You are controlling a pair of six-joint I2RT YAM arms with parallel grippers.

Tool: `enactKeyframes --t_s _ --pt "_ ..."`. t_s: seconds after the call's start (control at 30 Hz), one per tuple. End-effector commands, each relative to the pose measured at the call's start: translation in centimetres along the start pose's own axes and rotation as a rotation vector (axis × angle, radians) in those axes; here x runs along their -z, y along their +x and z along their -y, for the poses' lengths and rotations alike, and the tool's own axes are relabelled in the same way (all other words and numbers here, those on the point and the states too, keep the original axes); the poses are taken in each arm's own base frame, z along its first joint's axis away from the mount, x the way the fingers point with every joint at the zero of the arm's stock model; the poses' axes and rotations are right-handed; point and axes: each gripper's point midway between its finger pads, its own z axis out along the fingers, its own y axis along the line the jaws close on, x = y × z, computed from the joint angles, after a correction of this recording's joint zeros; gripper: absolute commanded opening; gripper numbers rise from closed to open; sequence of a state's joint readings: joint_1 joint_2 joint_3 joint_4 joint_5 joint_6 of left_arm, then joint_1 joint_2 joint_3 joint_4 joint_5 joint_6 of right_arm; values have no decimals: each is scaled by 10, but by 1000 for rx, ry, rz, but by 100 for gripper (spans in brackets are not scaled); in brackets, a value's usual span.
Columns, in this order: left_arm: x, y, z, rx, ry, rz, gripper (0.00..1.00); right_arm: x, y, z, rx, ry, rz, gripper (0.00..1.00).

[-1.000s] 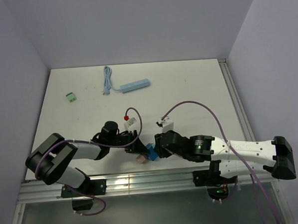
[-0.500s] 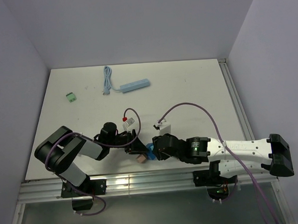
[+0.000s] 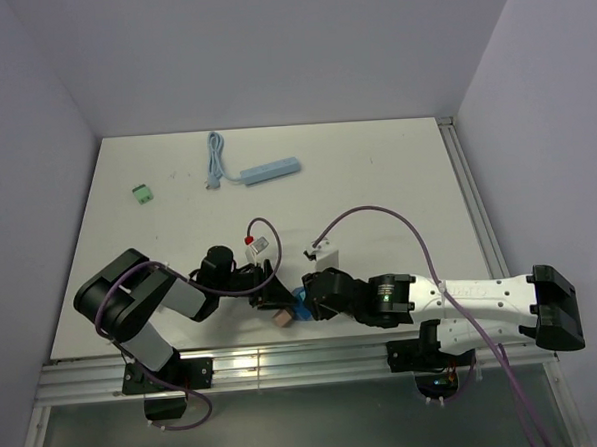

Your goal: Insert the plug

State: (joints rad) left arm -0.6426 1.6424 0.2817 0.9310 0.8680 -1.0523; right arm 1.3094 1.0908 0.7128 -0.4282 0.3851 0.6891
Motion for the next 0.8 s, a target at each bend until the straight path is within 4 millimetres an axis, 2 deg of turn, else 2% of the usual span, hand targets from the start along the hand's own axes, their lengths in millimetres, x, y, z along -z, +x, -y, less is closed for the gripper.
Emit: enactKeyframes --t_s 0.0,0.3,0.57,0.77 --pt "2 -2 9 -53 43 6 0 1 -6 -1 -5 -5 40 0" --pt "1 3 4 -22 52 -2 1 -2 2 -3 10 -27 18 0" --pt "2 5 3 -18 47 -3 0 10 -8 0 -4 -48 72 0" --pt "2 4 4 -24 48 -3 0 13 -8 3 7 -49 79 0"
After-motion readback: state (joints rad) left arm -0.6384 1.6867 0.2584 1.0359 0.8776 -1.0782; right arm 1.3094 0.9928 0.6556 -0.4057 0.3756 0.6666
